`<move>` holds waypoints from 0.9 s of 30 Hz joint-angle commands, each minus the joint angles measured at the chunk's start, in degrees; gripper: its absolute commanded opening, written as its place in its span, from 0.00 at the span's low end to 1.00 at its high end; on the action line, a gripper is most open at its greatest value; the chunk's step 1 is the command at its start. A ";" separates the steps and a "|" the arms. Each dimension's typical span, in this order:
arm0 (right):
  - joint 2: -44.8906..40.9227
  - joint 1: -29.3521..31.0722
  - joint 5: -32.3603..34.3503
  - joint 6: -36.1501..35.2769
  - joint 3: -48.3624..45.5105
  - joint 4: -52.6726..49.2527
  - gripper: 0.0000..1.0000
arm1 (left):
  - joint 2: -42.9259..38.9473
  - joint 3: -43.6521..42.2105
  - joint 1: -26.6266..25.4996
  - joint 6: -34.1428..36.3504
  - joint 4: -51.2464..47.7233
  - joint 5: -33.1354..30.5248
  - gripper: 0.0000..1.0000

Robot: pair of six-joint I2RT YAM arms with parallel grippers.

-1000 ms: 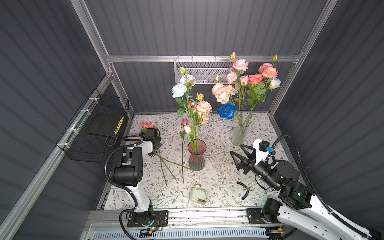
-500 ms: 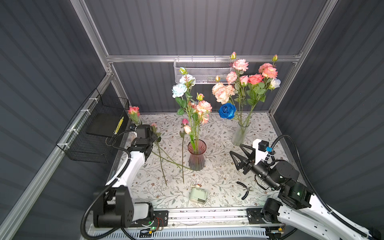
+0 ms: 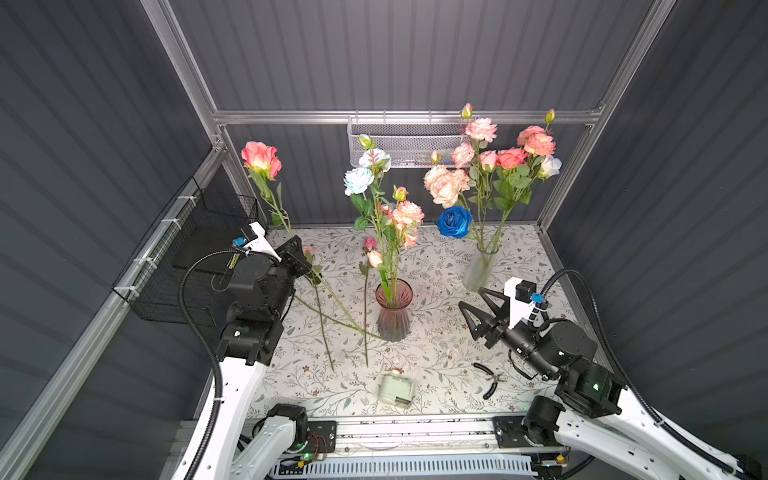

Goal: Arrange the flowers into the vase
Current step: 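Lift the pink rose high with the left gripper, then lower the pink rose into the pink-red vase and open the left gripper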

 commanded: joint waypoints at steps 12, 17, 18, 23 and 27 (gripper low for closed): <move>2.23 0.21 0.46 0.21 2.85 2.38 0.74 | 6.93 10.60 -20.73 14.55 11.96 -2.00 0.00; 1.74 0.21 0.60 0.13 3.03 1.93 0.74 | 11.44 8.54 -36.71 29.32 22.77 -17.11 0.00; 1.50 0.21 0.70 0.15 3.10 1.72 0.74 | 12.30 7.88 -38.74 31.90 26.15 -18.84 0.00; -0.12 0.21 0.87 0.05 3.21 0.36 0.74 | 15.93 7.11 -42.50 38.16 36.43 -21.89 0.00; -1.31 0.21 1.17 -0.59 3.64 -0.69 0.74 | 17.57 5.85 -43.49 42.09 43.07 -24.42 0.00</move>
